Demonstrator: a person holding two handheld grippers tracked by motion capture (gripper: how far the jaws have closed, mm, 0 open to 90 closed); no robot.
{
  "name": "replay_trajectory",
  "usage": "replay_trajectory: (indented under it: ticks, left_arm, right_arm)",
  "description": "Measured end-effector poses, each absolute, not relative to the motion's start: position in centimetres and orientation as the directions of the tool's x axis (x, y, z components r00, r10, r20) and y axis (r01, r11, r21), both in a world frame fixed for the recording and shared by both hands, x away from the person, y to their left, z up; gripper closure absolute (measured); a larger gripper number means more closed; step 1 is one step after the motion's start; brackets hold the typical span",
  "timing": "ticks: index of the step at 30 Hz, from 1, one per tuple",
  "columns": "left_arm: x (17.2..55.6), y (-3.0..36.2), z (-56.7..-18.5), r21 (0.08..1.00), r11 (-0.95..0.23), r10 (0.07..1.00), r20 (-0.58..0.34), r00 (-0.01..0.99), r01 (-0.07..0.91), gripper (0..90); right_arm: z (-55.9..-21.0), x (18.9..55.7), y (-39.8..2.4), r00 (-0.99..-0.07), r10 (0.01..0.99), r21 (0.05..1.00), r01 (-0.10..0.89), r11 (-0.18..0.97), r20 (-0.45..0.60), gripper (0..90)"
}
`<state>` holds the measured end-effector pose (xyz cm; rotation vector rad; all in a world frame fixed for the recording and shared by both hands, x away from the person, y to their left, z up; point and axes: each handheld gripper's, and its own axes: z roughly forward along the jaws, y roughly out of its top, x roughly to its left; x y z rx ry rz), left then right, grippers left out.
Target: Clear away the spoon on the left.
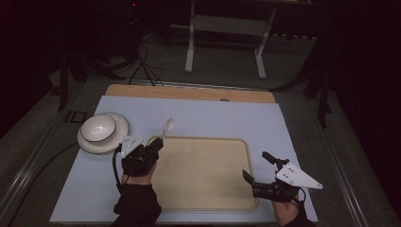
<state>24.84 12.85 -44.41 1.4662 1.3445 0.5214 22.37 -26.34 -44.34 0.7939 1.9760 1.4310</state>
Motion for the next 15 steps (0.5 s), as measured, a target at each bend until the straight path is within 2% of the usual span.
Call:
replay_trajectory:
  ticks: [15]
  left_arm:
    - [23.7, 11.5, -47.4, 0.849, 0.122, 0.928, -0.282, 0.245, 0.515, 85.9]
  right_arm:
    - [-44.3, 22.4, -26.2, -0.663, 0.74, 0.956, 0.133, 0.262, -0.111, 11.4]
